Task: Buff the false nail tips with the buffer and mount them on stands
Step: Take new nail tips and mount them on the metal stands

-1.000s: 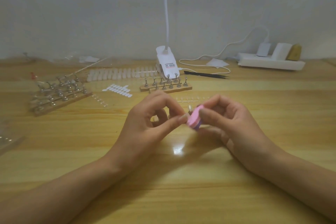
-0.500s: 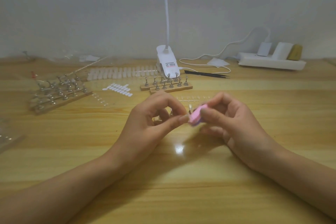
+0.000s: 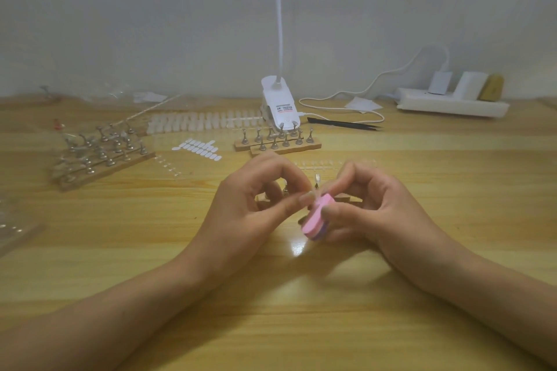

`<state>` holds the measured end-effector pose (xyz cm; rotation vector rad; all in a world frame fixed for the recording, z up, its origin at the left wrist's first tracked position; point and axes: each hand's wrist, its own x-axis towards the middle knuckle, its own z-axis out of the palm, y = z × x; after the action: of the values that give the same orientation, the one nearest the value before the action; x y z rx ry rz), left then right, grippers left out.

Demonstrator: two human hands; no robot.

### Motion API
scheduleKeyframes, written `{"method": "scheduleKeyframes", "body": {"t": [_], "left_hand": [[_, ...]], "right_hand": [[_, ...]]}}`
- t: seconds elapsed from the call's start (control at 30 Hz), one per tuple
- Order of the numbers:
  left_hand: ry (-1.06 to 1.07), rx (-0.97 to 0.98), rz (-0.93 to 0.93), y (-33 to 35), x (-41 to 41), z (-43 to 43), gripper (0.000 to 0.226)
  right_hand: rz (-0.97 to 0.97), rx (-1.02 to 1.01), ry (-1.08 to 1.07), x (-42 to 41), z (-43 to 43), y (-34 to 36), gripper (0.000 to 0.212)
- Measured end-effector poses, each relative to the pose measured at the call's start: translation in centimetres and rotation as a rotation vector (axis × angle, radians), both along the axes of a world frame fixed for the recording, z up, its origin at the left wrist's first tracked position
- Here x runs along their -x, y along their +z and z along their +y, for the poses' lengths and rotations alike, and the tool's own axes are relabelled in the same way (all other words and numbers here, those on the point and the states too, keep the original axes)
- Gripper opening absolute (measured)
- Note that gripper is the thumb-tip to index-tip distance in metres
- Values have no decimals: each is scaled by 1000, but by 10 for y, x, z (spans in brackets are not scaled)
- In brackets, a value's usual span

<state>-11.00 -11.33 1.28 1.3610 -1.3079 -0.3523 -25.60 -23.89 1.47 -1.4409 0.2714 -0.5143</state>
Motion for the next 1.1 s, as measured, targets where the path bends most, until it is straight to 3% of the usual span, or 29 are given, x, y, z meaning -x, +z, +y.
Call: {"method": "scheduleKeyframes", "body": {"t": [0.27,0.4,0.53,0.63,0.73,0.83,0.97,1.1], "left_hand": [[12,-6,-25,-1,0,0,11],[3,-8,-25,-2,0,0,9],[-17,0,-45,-1,1,0,14],[12,21,-90,-2,1,0,9],[5,32,-109,-3,2,0,7],[23,34,-107,-3,1,0,6],[-12,43,-104,-3,3,0,9],[-26,64,-127,-3,4,2,10]], "right_hand": [[-60,-146,-84,0,-5,2,29],[-8,-53,-3,0,-1,2,26],[-36,-119,-107,-1,-3,2,23],[47,0,7,-1,1,2,21],[5,-63,-79,0,-1,3,17],[29,-17,13,0,0,3,23],[-23,-81,-76,0,-2,2,25],[-1,-73,-22,0,-4,4,24]]}}
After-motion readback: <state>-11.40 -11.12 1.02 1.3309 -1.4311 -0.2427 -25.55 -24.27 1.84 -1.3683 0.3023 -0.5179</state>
